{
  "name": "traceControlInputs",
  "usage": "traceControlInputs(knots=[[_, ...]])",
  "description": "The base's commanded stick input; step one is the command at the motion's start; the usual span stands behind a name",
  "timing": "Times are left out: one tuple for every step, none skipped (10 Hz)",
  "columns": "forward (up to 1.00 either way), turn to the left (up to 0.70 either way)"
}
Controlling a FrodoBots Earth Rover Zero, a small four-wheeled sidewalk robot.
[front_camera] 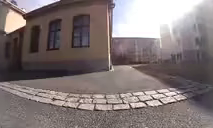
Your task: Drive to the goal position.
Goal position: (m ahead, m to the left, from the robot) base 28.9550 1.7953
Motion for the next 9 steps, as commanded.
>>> traceControlInputs(knots=[[0.7,0.0],[0.7,0.0],[0.7,0.0],[0.7,0.0],[0.7,0.0],[0.7,0.0],[0.7,0.0],[0.7,-0.19],[0.7,-0.35]])
